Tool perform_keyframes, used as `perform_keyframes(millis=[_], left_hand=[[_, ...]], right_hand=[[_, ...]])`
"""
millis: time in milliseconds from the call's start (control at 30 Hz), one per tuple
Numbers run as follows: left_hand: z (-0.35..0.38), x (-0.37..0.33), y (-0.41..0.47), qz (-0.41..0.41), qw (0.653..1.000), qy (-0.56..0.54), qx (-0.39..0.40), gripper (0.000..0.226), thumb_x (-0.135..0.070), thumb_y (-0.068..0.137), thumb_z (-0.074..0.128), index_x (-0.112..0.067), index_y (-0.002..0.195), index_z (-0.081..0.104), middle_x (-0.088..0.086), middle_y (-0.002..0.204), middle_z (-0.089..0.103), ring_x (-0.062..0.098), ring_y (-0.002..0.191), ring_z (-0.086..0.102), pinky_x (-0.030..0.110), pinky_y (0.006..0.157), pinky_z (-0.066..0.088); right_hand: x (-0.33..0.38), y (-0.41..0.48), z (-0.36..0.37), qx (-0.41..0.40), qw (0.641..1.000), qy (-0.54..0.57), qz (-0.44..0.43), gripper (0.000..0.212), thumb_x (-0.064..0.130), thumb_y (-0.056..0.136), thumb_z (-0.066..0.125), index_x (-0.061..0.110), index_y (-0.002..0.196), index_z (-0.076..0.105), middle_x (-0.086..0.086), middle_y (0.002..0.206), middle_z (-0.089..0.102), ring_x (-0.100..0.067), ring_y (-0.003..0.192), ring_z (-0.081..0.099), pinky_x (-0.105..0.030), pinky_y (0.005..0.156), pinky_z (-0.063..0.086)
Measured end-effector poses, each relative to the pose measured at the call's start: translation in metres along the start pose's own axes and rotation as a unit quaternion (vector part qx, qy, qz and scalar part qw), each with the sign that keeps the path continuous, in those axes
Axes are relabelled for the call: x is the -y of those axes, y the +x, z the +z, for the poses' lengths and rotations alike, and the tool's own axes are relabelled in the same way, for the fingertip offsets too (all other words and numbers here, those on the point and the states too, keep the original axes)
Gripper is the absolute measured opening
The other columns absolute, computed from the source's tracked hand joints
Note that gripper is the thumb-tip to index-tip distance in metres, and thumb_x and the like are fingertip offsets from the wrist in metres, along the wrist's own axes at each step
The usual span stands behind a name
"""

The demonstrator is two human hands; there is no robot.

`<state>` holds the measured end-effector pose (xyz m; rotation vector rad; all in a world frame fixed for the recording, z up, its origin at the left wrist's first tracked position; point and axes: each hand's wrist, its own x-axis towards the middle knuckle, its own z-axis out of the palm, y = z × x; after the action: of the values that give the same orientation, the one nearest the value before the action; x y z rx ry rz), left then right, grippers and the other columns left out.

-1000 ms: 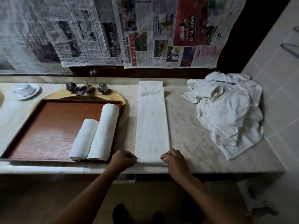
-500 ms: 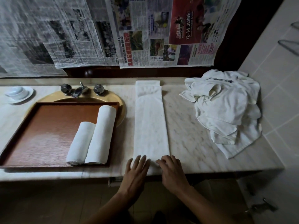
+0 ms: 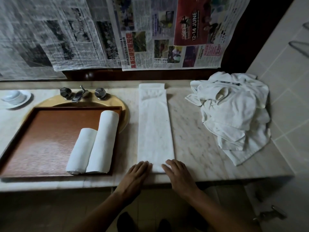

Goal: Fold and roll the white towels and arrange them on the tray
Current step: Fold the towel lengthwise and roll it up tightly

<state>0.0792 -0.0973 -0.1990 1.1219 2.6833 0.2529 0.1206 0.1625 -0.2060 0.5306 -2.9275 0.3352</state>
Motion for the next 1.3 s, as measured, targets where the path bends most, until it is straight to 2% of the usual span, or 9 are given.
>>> perform_keyframes(millis=[100,200,367,533,667,833,933,1067,1300], left_hand=[[-0.019,0.002,0.004,0.013,1.0,0.02,0.005,0.121,-0.013,0.038,0.093,-0.017,0.15,0.049,0.002,0.145,0.058,0.022,0.128,0.061,0.029,0.095,0.055],[-0.025,0.005,0.0,0.015,1.0,0.027,0.003,0.11,-0.014,0.038,0.094,-0.018,0.141,0.058,-0.001,0.137,0.064,0.015,0.121,0.064,0.024,0.093,0.054],[-0.018,0.003,-0.01,0.016,0.996,-0.058,-0.069,0.064,-0.007,0.075,0.077,-0.023,0.132,0.055,-0.004,0.121,0.057,0.014,0.102,0.058,0.025,0.073,0.052],[-0.017,0.006,-0.004,-0.033,0.994,-0.084,-0.069,0.047,-0.008,0.092,0.062,-0.028,0.134,0.061,-0.006,0.114,0.05,0.013,0.096,0.052,0.024,0.063,0.044],[-0.025,0.008,0.003,-0.106,0.974,-0.184,-0.072,0.027,-0.016,0.099,0.064,-0.023,0.125,0.065,-0.008,0.112,0.059,0.008,0.094,0.061,0.027,0.076,0.054],[-0.035,0.012,0.007,-0.208,0.927,-0.301,-0.078,0.007,-0.025,0.096,0.071,-0.026,0.098,0.065,-0.016,0.09,0.069,-0.003,0.08,0.065,0.024,0.064,0.053],[-0.038,0.011,0.007,-0.251,0.905,-0.337,-0.06,0.008,-0.025,0.093,0.074,-0.031,0.094,0.069,-0.013,0.089,0.072,-0.005,0.079,0.066,0.013,0.062,0.048],[-0.041,0.004,0.01,-0.301,0.875,-0.371,-0.074,0.004,-0.026,0.091,0.076,-0.028,0.093,0.073,-0.012,0.088,0.073,-0.001,0.08,0.068,0.015,0.064,0.047],[-0.041,-0.009,0.013,-0.338,0.868,-0.348,-0.109,0.009,-0.029,0.093,0.071,-0.023,0.099,0.074,-0.008,0.098,0.069,0.001,0.083,0.064,0.017,0.064,0.049]], right_hand=[[-0.002,0.002,-0.005,-0.007,1.0,0.014,-0.006,0.053,0.003,0.082,0.039,0.009,0.125,0.07,-0.008,0.117,0.069,-0.027,0.104,0.064,-0.04,0.09,0.057],[-0.004,-0.004,-0.008,-0.009,0.999,0.051,-0.007,0.053,-0.005,0.077,0.052,0.012,0.124,0.068,-0.001,0.116,0.068,-0.022,0.105,0.062,-0.035,0.091,0.055],[-0.011,-0.014,-0.012,0.012,0.984,0.172,0.043,0.027,0.005,0.091,0.065,0.018,0.114,0.068,0.005,0.111,0.066,-0.016,0.101,0.063,-0.028,0.082,0.055],[-0.017,-0.014,-0.015,0.049,0.976,0.197,0.075,0.026,0.002,0.093,0.063,0.02,0.111,0.069,0.012,0.114,0.059,-0.005,0.106,0.056,-0.005,0.088,0.039],[-0.02,-0.002,-0.023,0.066,0.953,0.254,0.151,0.016,0.019,0.099,0.065,0.023,0.113,0.072,0.011,0.109,0.065,-0.003,0.104,0.056,-0.017,0.089,0.045],[-0.023,0.008,-0.033,0.079,0.92,0.314,0.221,0.009,0.02,0.096,0.069,0.026,0.103,0.072,0.014,0.096,0.067,0.003,0.094,0.061,-0.016,0.081,0.047],[-0.021,0.01,-0.024,0.026,0.931,0.283,0.228,0.01,0.016,0.093,0.071,0.024,0.097,0.076,0.009,0.096,0.063,-0.005,0.095,0.059,-0.027,0.084,0.05],[0.005,0.005,-0.011,-0.066,0.968,0.177,0.164,0.03,-0.001,0.084,0.067,0.02,0.103,0.077,0.005,0.101,0.061,-0.006,0.098,0.051,-0.014,0.081,0.041],[0.027,-0.018,0.001,-0.043,0.994,0.048,0.088,0.056,0.007,0.083,0.044,0.013,0.133,0.066,-0.008,0.136,0.061,-0.031,0.118,0.055,-0.044,0.098,0.049]])
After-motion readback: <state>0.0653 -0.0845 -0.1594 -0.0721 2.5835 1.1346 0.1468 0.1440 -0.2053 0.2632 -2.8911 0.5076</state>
